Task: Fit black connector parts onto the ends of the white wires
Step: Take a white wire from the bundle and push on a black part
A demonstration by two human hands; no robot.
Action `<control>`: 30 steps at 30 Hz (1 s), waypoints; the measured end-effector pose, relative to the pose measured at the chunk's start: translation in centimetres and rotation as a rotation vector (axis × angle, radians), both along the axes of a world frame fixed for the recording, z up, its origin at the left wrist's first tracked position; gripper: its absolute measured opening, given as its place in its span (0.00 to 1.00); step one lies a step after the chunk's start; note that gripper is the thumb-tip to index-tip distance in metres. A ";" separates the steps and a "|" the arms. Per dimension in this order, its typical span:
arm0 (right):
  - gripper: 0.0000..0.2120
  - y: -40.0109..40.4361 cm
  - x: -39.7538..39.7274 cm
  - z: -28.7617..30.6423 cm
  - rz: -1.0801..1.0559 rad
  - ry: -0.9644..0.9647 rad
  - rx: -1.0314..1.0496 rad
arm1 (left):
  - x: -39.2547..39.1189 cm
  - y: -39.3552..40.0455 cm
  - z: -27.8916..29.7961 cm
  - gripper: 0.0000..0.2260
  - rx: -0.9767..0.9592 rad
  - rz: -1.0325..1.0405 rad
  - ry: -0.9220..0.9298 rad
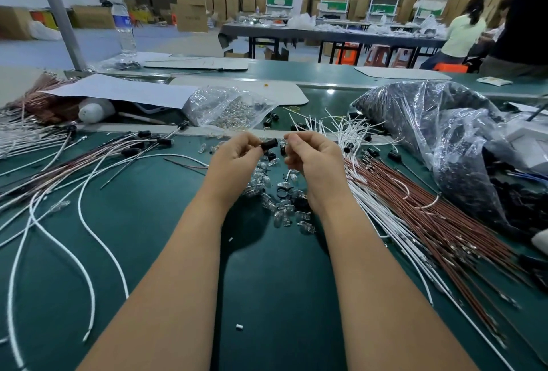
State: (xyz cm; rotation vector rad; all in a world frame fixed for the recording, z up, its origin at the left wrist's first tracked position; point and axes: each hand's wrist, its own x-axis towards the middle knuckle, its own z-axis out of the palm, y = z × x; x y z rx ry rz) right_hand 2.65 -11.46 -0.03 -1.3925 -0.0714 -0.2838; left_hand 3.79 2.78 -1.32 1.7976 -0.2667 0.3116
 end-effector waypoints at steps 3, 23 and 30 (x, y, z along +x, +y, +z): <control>0.03 0.0 -0.1 0.1 -0.004 0.019 0.011 | -0.1 -0.1 -0.1 0.05 0.041 0.004 -0.017; 0.07 -0.3 0.0 -0.2 -0.032 -0.038 -0.162 | -0.1 0.1 -0.1 0.02 0.117 0.073 -0.109; 0.09 -0.1 0.5 -0.6 -0.029 0.021 -0.148 | -0.2 0.3 0.0 0.05 0.078 0.046 -0.110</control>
